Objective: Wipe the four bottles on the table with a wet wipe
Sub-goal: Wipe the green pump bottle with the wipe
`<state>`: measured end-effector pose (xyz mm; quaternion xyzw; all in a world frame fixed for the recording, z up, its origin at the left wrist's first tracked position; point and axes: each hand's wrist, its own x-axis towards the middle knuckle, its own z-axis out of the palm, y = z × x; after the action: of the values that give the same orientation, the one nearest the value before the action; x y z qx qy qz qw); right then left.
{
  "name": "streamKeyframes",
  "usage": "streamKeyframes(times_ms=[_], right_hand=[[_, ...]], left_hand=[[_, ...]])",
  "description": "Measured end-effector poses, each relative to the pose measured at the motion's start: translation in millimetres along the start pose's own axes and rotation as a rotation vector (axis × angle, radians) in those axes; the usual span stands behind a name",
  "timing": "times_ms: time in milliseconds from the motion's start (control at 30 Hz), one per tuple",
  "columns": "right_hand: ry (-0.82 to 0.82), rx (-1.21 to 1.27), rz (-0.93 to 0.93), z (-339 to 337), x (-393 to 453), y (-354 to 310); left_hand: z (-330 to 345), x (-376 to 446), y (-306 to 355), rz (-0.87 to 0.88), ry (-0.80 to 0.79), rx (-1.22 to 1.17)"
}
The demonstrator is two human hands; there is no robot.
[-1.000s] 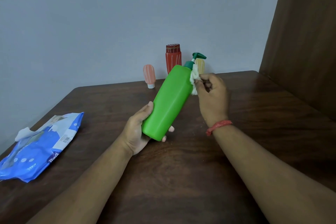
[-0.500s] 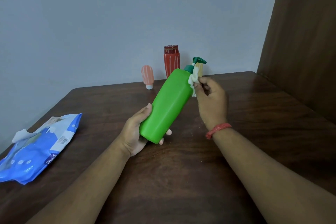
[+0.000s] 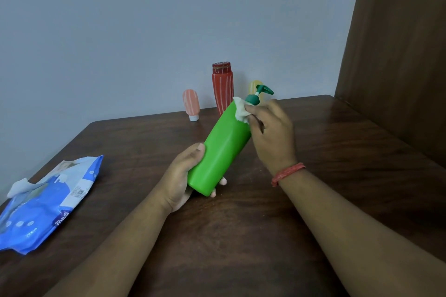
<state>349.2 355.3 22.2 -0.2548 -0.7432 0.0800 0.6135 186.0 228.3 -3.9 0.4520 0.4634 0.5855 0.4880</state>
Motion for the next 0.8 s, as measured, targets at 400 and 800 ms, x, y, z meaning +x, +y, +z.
streamKeyframes(times_ms=[400,800], right_hand=[[-0.044,-0.175,-0.151,0.9,10.7,2.2],[-0.104,-0.177,-0.15,10.4,0.7,-6.7]], left_hand=[[6.2,0.5,-0.6,0.019,0.024,0.086],[6.2,0.6,-2.0,0.028,0.037,0.082]])
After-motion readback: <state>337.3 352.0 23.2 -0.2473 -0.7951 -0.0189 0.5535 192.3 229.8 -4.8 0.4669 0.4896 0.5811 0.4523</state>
